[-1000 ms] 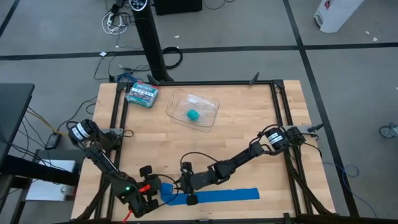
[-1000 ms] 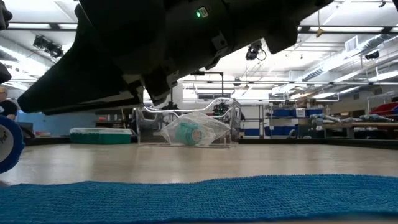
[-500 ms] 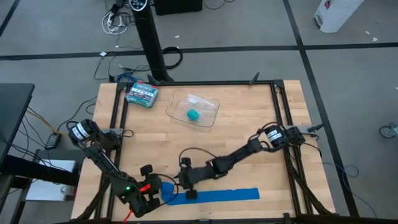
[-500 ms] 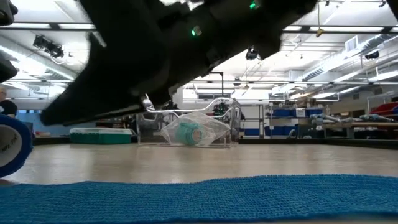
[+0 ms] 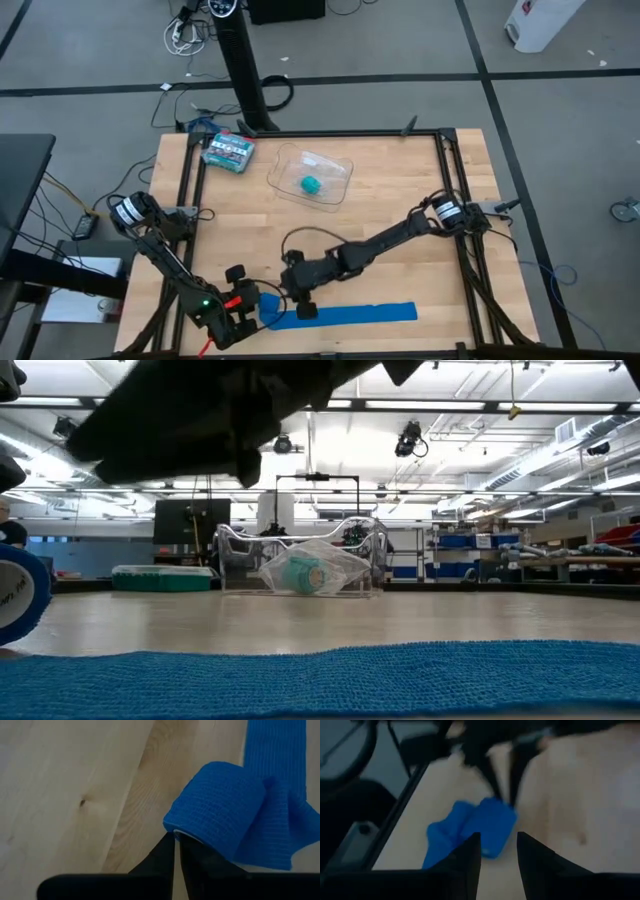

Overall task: Roll bandage
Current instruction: Roll the blue bandage

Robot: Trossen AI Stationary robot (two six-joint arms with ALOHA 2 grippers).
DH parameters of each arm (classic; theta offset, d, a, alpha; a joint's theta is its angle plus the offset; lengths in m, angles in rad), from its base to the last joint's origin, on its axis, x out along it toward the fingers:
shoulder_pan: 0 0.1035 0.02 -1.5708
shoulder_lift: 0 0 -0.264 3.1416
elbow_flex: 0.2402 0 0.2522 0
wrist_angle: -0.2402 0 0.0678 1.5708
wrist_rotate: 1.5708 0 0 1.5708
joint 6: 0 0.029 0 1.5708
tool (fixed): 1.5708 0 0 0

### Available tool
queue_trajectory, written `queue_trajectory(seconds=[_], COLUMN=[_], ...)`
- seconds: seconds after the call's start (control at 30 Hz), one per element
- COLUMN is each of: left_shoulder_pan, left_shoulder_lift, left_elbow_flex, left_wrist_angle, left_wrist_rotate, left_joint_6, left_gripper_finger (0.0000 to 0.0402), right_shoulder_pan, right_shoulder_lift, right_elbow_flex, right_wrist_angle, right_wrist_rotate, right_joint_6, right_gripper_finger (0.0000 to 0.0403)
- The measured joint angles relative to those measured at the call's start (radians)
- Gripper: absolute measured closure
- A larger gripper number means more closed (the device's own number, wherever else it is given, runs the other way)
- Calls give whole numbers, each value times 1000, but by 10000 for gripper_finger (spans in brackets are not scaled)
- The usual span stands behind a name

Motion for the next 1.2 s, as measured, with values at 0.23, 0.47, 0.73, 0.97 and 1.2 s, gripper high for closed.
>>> queue_trajectory(seconds=[0.23, 0.47, 0.73, 0.97, 1.2], left_shoulder_pan=[0, 4, 18, 32, 40], left_shoulder_lift=[0, 10, 74, 90, 90], left_elbow_flex=[0, 0, 0, 0, 0], left_wrist_angle=[24, 128, 211, 255, 262], left_wrist_rotate=[24, 25, 29, 34, 34], left_joint_6=[2, 31, 29, 30, 32], left_gripper_finger=[365, 365, 365, 364, 365], right_shoulder_pan=[33, 48, 69, 94, 89], right_shoulder_lift=[33, 71, 71, 65, 65], right_elbow_flex=[15, 11, 11, 11, 11], right_wrist_angle=[7, -51, -120, -117, -53], right_wrist_rotate=[88, 89, 74, 123, 155], right_joint_6=[19, 99, 168, 161, 134], right_gripper_finger=[284, 284, 284, 284, 284])
